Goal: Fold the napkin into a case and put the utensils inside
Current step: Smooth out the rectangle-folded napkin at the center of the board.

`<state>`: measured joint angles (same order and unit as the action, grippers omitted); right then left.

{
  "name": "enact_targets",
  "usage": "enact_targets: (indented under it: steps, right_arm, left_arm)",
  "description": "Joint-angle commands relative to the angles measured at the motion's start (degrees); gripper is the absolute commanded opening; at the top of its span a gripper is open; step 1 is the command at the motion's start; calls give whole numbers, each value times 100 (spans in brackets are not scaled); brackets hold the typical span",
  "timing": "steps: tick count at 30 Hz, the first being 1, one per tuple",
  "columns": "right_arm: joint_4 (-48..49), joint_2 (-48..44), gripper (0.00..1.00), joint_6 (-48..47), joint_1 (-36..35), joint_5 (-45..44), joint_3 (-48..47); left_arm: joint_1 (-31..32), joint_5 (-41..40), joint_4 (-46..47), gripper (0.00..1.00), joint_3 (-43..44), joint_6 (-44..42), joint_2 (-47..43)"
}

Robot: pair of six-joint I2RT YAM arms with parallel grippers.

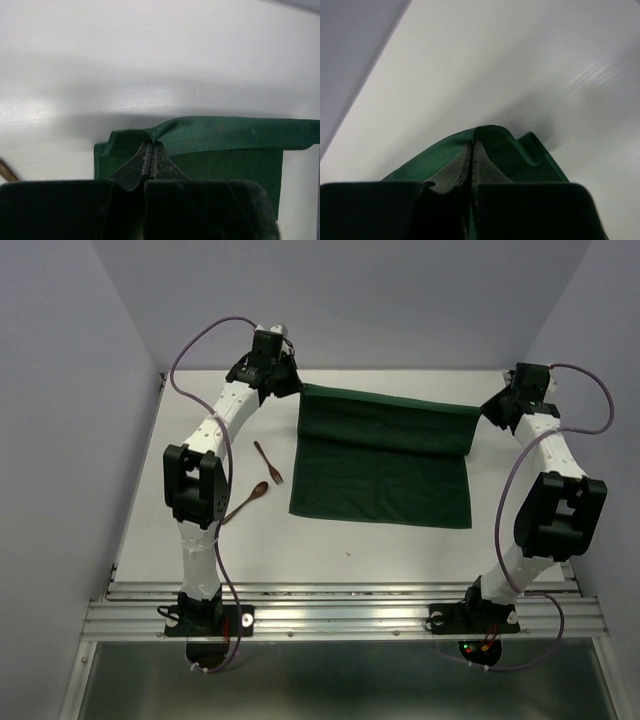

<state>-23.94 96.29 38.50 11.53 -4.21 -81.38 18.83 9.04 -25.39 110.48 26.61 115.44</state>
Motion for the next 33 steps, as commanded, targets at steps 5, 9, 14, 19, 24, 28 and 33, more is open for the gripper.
enact_targets:
  steps: [5,9,14,19,24,28,33]
  right_arm:
    - [1215,478,1,228,7,377,-211]
    - [1594,671,1,263,7,560,-229]
    - [2042,1093,1,342,7,833,-492]
    - [2577,1410,1,500,7,1062,-668]
    - [2816,1665,1,509,7,1133,-835]
    - [3045,1647,1,457,7,1142,-826]
    - [2948,1656,1,413,7,1282,-985]
  left_arm:
    - [-134,204,719,0,967,-244,822]
    - [-186,353,1078,0,1099,1,1094]
    - [-204,502,1334,0,1362,178,1481]
    - [-222,599,1598,0,1547,345,1736]
    - [-283,827,1396,0,2415,450,2298]
    - [-389,1011,1492,0,2356,529,2326]
    - [-503,1162,1634,0,1882,503,2054]
